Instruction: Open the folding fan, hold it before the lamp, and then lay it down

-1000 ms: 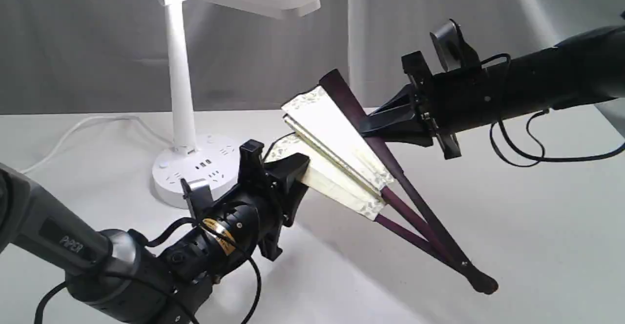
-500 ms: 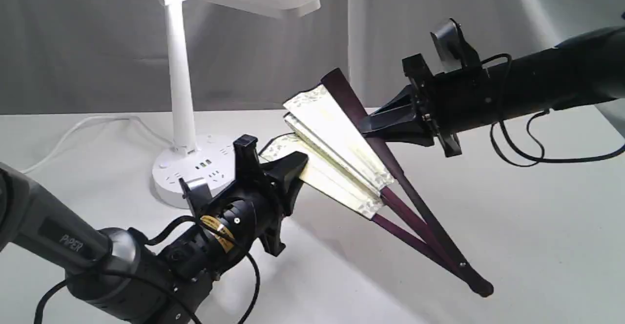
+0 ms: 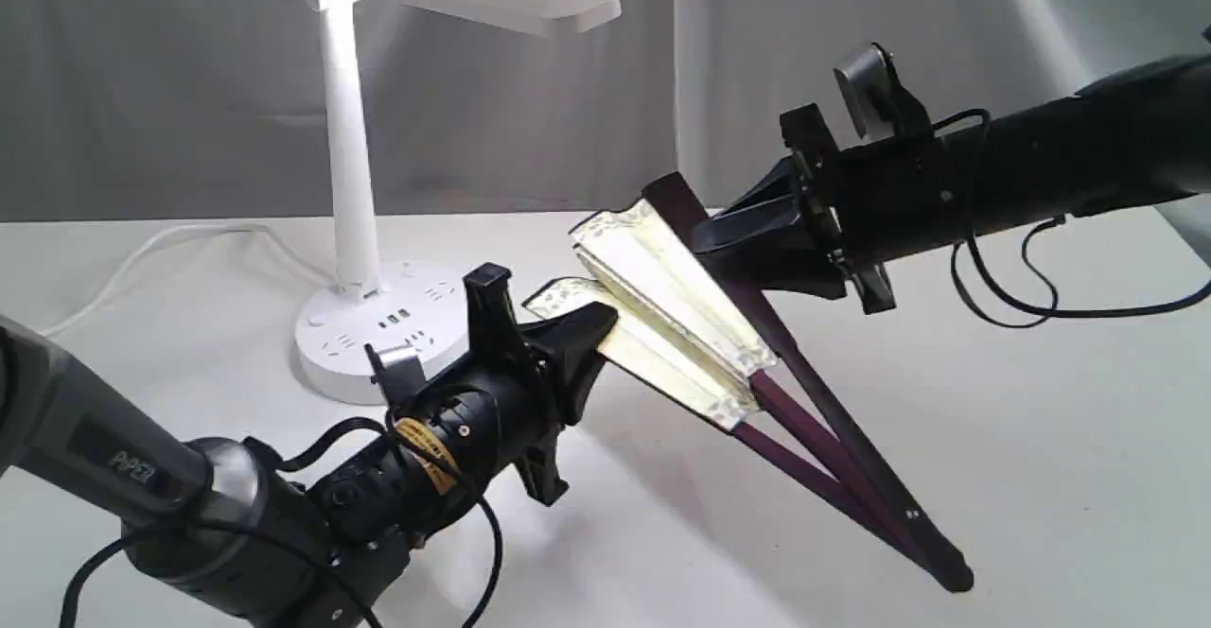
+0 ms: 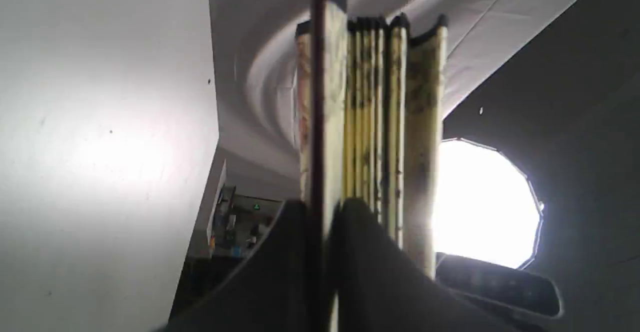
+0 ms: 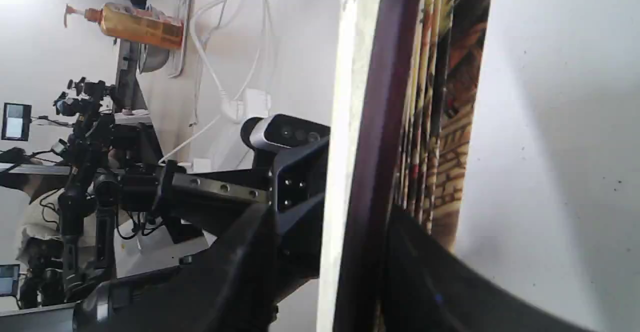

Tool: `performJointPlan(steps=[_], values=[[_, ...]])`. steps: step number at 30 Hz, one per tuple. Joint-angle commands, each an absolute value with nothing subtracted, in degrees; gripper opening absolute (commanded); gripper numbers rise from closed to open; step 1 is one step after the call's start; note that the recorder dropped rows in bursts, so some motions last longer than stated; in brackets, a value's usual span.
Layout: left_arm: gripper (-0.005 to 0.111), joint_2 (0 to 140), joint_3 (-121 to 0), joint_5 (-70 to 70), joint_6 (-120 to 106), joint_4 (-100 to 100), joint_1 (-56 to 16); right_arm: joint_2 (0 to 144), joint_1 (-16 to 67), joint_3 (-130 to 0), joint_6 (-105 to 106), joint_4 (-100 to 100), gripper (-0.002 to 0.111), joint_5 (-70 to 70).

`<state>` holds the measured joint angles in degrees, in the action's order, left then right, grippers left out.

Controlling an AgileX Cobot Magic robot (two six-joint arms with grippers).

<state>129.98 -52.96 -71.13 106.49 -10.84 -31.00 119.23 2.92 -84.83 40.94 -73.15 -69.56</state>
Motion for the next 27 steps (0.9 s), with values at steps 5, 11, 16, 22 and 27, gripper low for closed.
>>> performJointPlan(steps=[5,11,16,22,27], values=[[0.0,129.3,-53.0,-70.0,103.4,-19.2,-31.2,121.9,2.9,-84.7,37.4,-78.2,0.035,-70.0],[0.0,129.3,-53.0,-70.0,103.0,-21.4,-31.2,123.7,2.8,-84.7,37.7,-79.4,0.035,-70.0],[0.0,129.3,-53.0,-70.0,102.8,-23.0,-30.3,123.7,2.8,-84.7,37.7,-79.4,0.034,-70.0],[0.0,129.3,-53.0,-70.0,102.8,-30.0,-26.8,123.7,2.8,-84.7,37.7,-79.4,0.017,-70.0],[0.0,129.3,-53.0,-70.0,102.8,-30.7,-26.2,123.7,2.8,-84.7,38.3,-79.5,0.0,-70.0]])
